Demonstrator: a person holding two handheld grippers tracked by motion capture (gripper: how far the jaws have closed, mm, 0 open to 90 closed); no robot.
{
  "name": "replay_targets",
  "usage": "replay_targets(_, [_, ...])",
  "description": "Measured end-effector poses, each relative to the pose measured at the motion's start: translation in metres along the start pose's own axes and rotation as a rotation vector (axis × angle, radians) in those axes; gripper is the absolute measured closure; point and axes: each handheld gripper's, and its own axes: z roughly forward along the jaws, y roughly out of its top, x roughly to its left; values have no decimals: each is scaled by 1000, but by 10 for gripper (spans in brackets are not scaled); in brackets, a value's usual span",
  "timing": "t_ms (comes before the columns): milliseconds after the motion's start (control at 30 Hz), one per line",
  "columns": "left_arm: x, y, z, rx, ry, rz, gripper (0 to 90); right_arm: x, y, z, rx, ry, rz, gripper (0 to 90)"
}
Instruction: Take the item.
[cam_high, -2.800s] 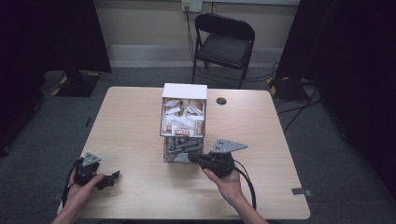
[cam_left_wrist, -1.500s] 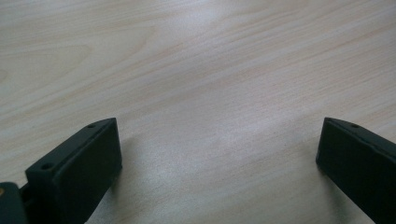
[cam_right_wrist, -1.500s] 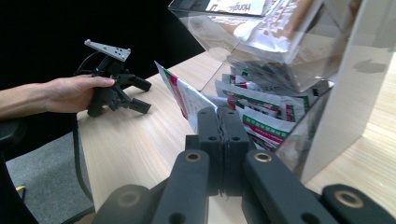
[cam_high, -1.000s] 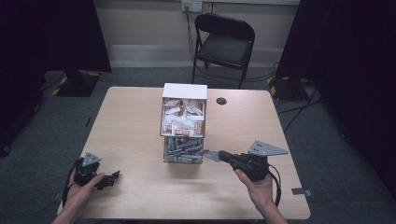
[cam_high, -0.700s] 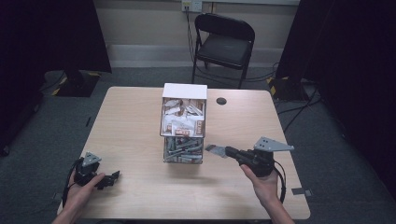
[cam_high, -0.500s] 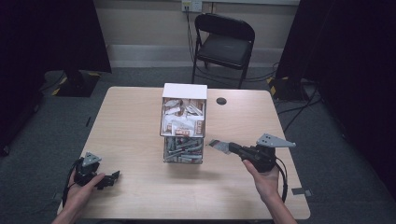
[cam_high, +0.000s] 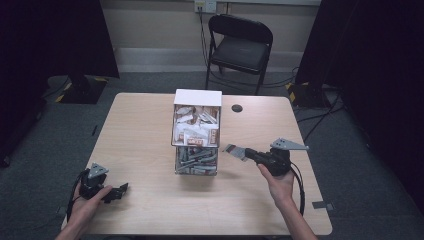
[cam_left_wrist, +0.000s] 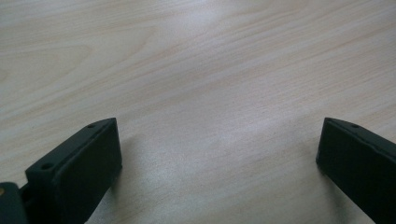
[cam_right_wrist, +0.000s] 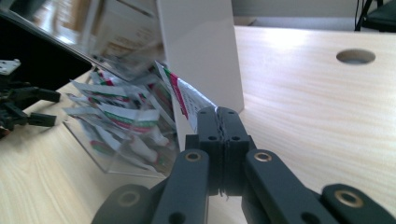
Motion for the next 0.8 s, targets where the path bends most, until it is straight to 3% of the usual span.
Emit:
replay_targets(267, [0, 0, 0, 1, 0, 1, 0, -3, -12, 10, 48, 7, 25, 891])
replay_targets(467, [0, 0, 1, -4, -2, -5, 0, -10, -20, 25, 105, -6, 34, 892])
replay_targets(800, [0, 1, 1, 0, -1, 0, 0, -17, -26, 48, 151, -21, 53, 891])
